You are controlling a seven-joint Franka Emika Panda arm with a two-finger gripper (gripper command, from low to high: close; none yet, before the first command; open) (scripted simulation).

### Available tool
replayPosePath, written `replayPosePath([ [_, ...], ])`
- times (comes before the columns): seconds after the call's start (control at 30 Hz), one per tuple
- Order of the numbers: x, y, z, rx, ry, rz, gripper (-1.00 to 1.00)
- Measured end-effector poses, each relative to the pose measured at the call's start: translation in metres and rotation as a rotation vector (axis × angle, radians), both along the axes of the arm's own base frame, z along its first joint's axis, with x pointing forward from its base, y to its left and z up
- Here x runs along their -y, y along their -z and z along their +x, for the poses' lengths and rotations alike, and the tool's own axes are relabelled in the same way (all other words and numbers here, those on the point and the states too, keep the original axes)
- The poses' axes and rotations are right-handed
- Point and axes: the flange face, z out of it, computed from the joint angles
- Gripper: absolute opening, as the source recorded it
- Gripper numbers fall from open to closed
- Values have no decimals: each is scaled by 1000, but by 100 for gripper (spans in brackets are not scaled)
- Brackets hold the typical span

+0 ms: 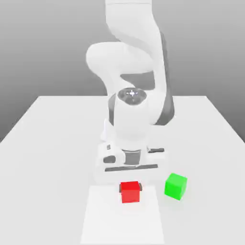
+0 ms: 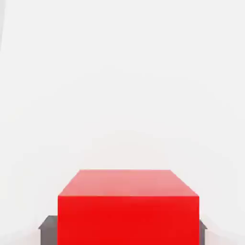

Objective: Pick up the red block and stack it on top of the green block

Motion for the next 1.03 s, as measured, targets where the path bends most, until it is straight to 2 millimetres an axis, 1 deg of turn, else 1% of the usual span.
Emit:
replayPosePath([
  [0.03,0,3,0,0,0,0,-100],
  [0.1,0,-6,1,0,0,0,-100],
  [0.3,0,-55,0,0,0,0,-100],
  [0.4,-26,-69,-2,0,-163,1,-100],
  [0.53,-74,-83,-10,-1,-467,1,-100],
  [0.67,-123,-97,-27,-1,-785,1,-100],
  [0.7,-131,-96,-30,-1,-838,0,-100],
  [0.73,-135,-91,-31,-1,-865,0,-100],
  [0.9,-139,-48,-32,-1,-890,-1,-100],
  [0.93,-139,-40,-33,-1,-890,0,100],
  [1.03,-138,-40,-33,-1,-890,0,100],
])
